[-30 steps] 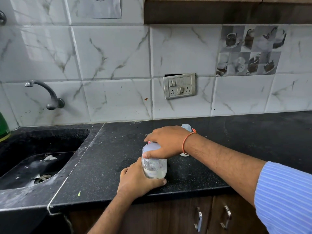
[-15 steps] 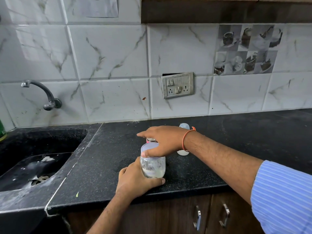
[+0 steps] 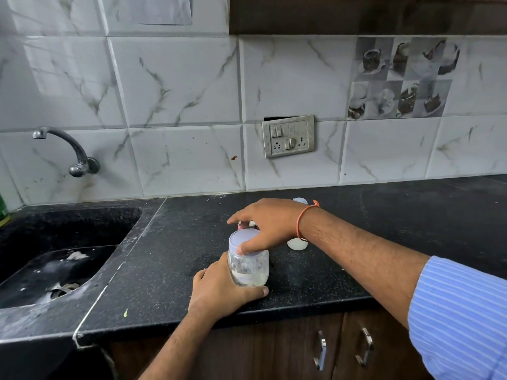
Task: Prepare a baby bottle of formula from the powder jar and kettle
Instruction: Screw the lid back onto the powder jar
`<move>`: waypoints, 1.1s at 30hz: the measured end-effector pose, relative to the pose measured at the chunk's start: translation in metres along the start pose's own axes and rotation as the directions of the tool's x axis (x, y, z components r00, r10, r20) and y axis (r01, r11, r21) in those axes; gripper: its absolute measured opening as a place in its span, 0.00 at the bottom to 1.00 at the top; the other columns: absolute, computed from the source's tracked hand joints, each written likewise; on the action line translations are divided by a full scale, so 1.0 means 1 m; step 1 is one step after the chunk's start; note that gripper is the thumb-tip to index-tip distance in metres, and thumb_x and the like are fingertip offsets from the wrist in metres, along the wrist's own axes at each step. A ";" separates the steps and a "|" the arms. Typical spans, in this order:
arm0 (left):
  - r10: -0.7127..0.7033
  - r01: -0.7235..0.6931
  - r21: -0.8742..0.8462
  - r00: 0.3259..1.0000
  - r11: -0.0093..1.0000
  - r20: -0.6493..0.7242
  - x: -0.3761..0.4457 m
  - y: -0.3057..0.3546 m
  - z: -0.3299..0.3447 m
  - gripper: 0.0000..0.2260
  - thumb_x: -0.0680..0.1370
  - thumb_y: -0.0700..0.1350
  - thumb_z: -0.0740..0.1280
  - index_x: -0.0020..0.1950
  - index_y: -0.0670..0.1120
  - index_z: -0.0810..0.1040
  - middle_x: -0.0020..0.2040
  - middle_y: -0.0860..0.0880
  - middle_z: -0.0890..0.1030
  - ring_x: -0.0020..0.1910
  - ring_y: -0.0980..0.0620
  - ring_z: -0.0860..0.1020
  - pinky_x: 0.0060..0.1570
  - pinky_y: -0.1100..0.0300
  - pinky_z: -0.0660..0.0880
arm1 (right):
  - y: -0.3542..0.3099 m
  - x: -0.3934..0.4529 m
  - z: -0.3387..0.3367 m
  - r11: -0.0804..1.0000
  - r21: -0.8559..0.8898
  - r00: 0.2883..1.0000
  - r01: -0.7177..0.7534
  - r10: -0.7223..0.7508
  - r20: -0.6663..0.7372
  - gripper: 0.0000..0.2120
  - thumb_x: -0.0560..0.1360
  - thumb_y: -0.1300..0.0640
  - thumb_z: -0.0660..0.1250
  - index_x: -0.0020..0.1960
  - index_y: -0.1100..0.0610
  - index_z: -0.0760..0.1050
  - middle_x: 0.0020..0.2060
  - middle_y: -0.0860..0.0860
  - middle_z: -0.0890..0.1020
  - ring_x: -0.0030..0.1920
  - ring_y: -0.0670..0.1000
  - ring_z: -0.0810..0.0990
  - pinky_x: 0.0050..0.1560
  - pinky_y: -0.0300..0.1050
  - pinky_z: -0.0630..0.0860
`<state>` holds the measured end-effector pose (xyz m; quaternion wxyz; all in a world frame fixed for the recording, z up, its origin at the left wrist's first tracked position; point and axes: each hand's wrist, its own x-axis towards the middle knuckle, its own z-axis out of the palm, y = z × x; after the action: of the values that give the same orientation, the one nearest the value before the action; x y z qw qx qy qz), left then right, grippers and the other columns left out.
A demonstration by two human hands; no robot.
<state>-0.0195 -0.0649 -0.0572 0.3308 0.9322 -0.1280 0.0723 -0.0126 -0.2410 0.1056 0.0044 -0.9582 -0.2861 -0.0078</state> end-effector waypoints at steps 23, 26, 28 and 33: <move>-0.033 0.033 -0.019 0.999 0.999 -0.014 -0.005 0.004 -0.002 0.40 0.61 0.75 0.78 0.68 0.65 0.70 0.51 0.71 0.78 0.64 0.58 0.81 0.73 0.49 0.72 | -0.003 0.008 0.002 0.986 -0.161 0.996 0.042 -0.028 0.090 0.29 0.75 0.32 0.66 0.66 0.51 0.81 0.56 0.50 0.87 0.56 0.56 0.83 0.57 0.56 0.80; -0.042 0.041 -0.024 0.998 0.999 -0.039 -0.007 0.005 0.000 0.41 0.60 0.75 0.77 0.69 0.63 0.71 0.53 0.68 0.80 0.63 0.57 0.82 0.71 0.51 0.74 | -0.004 0.010 0.007 0.985 -0.167 0.996 0.034 -0.019 0.088 0.27 0.77 0.32 0.67 0.63 0.52 0.82 0.53 0.51 0.86 0.53 0.56 0.83 0.54 0.55 0.80; -0.065 0.063 -0.026 0.996 0.998 -0.060 -0.010 0.008 -0.002 0.43 0.59 0.77 0.76 0.70 0.62 0.72 0.56 0.64 0.83 0.62 0.55 0.83 0.67 0.52 0.77 | -0.005 0.010 0.007 0.983 -0.178 0.996 0.033 -0.019 0.083 0.28 0.77 0.32 0.66 0.66 0.51 0.81 0.56 0.50 0.86 0.55 0.57 0.82 0.56 0.56 0.80; -0.120 0.119 -0.027 0.991 0.993 -0.052 -0.012 0.010 -0.004 0.47 0.56 0.78 0.76 0.71 0.61 0.73 0.60 0.61 0.85 0.64 0.53 0.83 0.65 0.53 0.79 | -0.009 0.008 -0.010 0.976 -0.206 0.981 0.072 -0.031 0.194 0.30 0.78 0.37 0.71 0.75 0.53 0.76 0.68 0.50 0.82 0.64 0.57 0.80 0.66 0.54 0.76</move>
<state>-0.0342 -0.0677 -0.0510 0.3488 0.9319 -0.0639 0.0755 -0.0108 -0.2287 0.1153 -0.1252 -0.9418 -0.3074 0.0527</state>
